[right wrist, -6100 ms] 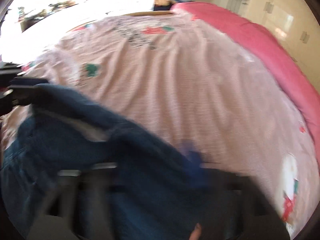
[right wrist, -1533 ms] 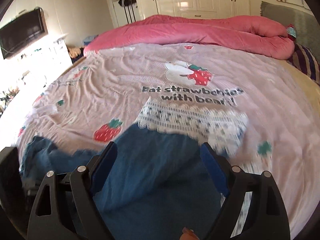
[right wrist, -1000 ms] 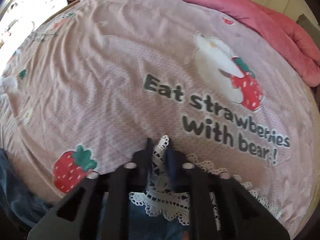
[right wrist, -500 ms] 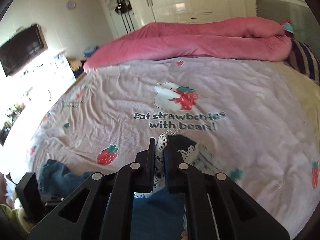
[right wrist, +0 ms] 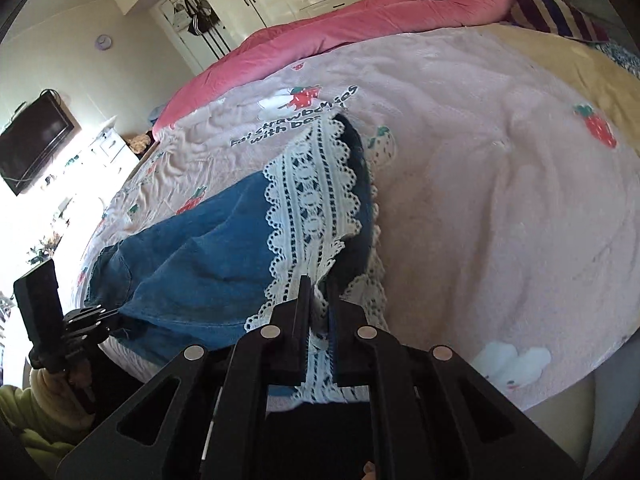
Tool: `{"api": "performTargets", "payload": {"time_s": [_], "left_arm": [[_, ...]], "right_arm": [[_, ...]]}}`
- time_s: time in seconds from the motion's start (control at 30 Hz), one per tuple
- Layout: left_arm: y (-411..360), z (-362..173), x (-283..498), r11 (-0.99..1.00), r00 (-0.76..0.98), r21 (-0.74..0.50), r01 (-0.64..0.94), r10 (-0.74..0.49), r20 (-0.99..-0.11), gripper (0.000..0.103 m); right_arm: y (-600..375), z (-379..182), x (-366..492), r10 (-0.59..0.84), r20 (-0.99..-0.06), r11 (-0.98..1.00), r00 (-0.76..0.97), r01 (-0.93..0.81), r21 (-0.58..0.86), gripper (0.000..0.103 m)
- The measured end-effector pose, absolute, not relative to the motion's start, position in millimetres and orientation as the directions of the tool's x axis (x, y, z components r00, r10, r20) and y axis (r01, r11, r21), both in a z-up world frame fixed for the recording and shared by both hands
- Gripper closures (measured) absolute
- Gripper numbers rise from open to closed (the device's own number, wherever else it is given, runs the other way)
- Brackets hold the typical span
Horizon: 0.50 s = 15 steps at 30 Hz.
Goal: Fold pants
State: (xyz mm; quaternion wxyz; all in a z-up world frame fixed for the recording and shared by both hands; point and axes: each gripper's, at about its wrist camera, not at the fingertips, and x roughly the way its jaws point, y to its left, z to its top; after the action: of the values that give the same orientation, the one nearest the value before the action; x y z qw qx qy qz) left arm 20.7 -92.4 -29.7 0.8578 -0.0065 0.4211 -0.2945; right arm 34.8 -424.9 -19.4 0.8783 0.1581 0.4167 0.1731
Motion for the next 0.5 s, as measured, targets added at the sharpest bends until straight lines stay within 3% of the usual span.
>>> {"api": "performTargets", "payload": {"time_s": [0.23, 0.5], "left_arm": [[-112, -35, 3, 0.820, 0.485, -0.124, 0.558, -0.444, -0.754, 0.103], [-119, -46, -1, 0.815, 0.466, -0.081, 0.574, -0.406, -0.786, 0.103]], "right_arm": [[-433, -28, 24, 0.424, -0.674, 0.896, 0.605, -0.172, 0.409, 0.096], [-443, -45, 15, 0.432, -0.678, 0.889, 0.595, -0.152, 0.433, 0.096]]}}
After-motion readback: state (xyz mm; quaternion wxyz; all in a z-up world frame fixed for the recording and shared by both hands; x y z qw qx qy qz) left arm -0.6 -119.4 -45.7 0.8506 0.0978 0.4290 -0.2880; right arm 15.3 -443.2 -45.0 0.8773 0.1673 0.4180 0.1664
